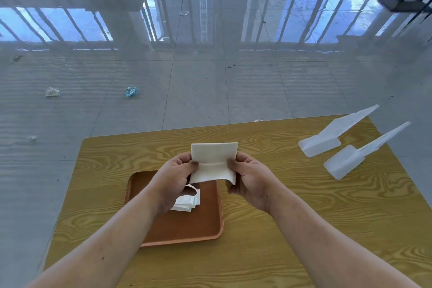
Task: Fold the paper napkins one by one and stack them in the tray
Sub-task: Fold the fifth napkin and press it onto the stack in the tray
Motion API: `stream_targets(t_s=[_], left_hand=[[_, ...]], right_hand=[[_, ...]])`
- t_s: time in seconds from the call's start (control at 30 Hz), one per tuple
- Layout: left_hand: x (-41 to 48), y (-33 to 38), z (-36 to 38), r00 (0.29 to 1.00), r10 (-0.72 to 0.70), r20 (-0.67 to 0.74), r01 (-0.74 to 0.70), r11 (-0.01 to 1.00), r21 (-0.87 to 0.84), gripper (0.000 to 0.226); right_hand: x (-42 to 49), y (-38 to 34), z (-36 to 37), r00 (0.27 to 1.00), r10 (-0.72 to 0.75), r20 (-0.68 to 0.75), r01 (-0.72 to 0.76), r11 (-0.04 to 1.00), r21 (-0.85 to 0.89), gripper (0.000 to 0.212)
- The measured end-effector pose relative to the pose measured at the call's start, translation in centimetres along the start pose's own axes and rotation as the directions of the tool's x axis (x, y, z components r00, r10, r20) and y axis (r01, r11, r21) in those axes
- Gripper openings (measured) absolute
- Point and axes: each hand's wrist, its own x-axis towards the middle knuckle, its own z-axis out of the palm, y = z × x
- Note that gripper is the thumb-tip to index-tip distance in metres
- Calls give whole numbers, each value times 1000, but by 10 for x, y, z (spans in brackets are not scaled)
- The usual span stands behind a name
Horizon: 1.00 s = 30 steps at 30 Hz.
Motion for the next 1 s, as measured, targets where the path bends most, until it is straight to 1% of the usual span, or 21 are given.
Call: stream_targets(t_s=[0.1, 0.17, 0.2, 0.23, 0.3, 0.33, 0.37, 0.43, 0.5, 0.6, 0.63, 0.67, 0.7, 0.73, 0.77, 0.8, 0.83, 0.87, 0.9, 0.97, 1.0], left_hand=[[-1, -6, -18, 999, -20, -26, 19, 999, -50, 36], [0, -12, -30, 999, -48, -11, 47, 993, -111, 46], [1, -16, -36, 999, -50, -7, 49, 993, -112, 48], [1, -20, -41, 999, -37, -21, 35, 996, -84, 43], [3, -32, -54, 995, 25, -95, -18, 997, 72, 13], [5, -40, -60, 990, 67, -127, -46, 985, 168, 16], [7, -48, -66, 982, 103, -158, -59, 964, 260, 26], [8, -65, -79, 965, 153, -214, -53, 910, 412, 29], [10, -81, -90, 949, 186, -255, -33, 862, 506, 28], [18, -99, -99, 942, 195, -274, -9, 829, 560, 32], [19, -103, -100, 941, 211, -264, -13, 804, 595, 38], [20, -106, -101, 937, 243, -250, -18, 749, 663, 49], [21, -111, -103, 931, 291, -221, -26, 656, 754, 59], [21, -115, -104, 925, 341, -169, -43, 536, 843, 64], [20, -119, -104, 924, 371, -91, -78, 417, 906, 66], [19, -122, -104, 932, 361, -3, -120, 317, 941, 65], [19, -126, -103, 941, 329, 79, -162, 234, 959, 65], [19, -131, -101, 951, 279, 136, -189, 173, 967, 64], [20, -137, -101, 959, 232, 164, -198, 135, 971, 65], [21, -147, -102, 972, 159, 173, -193, 120, 974, 68], [21, -150, -104, 976, 133, 174, -190, 123, 974, 70]], right_hand=[[11, 8, 9, 1000, 22, 12, -22, 1000, 7, 31], [18, 16, 14, 999, 38, 37, -39, 999, 24, 35], [23, 21, 17, 997, 50, 58, -52, 998, 21, 36], [27, 26, 21, 996, 58, 64, -57, 998, -10, 33], [38, 40, 29, 999, 42, 22, -38, 985, -171, 26], [43, 47, 34, 999, 28, -17, -31, 959, -283, 33], [49, 56, 39, 999, 13, -52, -33, 920, -391, 39], [60, 73, 49, 995, -22, -97, -36, 831, -555, 42], [69, 90, 55, 990, -51, -129, -43, 771, -636, 45], [83, 111, 61, 984, -79, -157, -55, 712, -700, 49], [85, 116, 63, 980, -107, -165, -52, 667, -743, 50], [85, 120, 63, 971, -172, -163, -36, 574, -818, 52], [84, 125, 63, 952, -275, -134, -3, 428, -904, 53], [82, 130, 62, 924, -377, -61, 44, 264, -964, 54], [79, 134, 62, 895, -444, 40, 107, 127, -986, 55], [77, 137, 62, 880, -457, 132, 168, 39, -985, 57], [76, 141, 62, 885, -421, 201, 214, -15, -977, 59], [76, 144, 61, 907, -346, 241, 240, -45, -970, 62], [77, 149, 61, 934, -251, 255, 247, -66, -967, 64], [80, 159, 59, 968, -80, 238, 228, -116, -967, 68], [81, 162, 58, 973, -29, 227, 221, -147, -964, 69]])
